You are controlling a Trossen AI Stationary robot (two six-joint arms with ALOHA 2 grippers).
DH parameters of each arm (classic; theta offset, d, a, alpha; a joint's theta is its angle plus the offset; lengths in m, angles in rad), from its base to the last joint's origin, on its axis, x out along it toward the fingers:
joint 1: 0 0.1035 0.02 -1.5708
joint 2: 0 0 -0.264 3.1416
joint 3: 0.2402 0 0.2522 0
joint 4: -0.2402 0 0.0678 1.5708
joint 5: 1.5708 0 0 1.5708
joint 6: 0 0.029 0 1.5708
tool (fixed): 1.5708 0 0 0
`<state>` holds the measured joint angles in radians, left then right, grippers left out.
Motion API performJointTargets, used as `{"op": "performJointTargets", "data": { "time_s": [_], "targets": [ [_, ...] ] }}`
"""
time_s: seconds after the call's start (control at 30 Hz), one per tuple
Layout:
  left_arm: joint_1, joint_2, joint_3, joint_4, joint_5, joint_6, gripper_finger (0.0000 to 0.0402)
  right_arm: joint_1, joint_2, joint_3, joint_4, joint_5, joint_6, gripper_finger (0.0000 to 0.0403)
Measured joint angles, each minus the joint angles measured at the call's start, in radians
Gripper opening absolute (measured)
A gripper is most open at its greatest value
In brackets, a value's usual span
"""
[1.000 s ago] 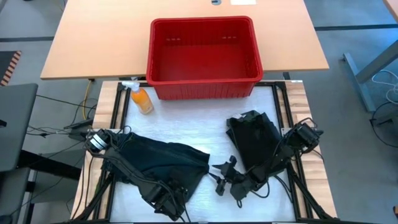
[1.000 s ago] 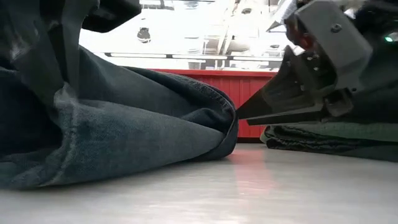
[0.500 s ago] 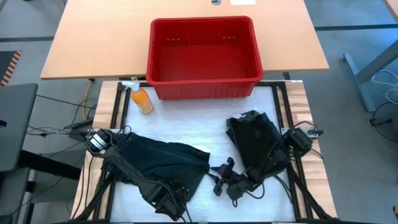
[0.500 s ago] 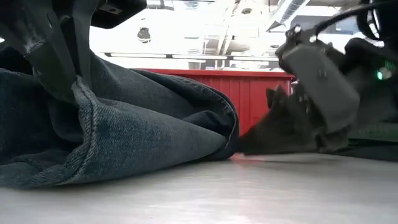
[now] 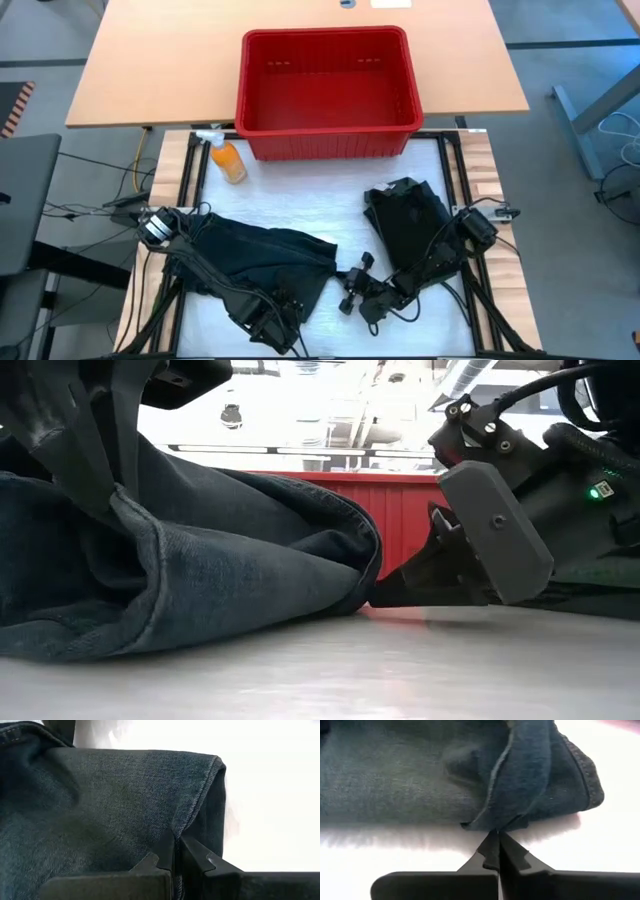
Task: Fold laundry
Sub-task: Fold the dark blue jeans
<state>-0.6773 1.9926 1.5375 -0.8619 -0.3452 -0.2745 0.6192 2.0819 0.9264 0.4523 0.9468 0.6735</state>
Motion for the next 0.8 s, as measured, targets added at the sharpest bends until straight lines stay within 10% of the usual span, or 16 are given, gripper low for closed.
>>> {"op": "performJointTargets", "data": {
  "time_s": [0.37, 0.8],
  "targets": [
    [-0.005, -0.07, 0.0, -0.039, -0.059, -0.024, 0.0, -0.007, -0.054, 0.0, -0.041, -0.16, 0.055, 0.0054],
    [-0.008, -0.079, 0.0, -0.036, -0.064, -0.055, 0.0, -0.033, -0.054, 0.0, 0.003, -0.167, 0.06, 0.0216]
  ]
}}
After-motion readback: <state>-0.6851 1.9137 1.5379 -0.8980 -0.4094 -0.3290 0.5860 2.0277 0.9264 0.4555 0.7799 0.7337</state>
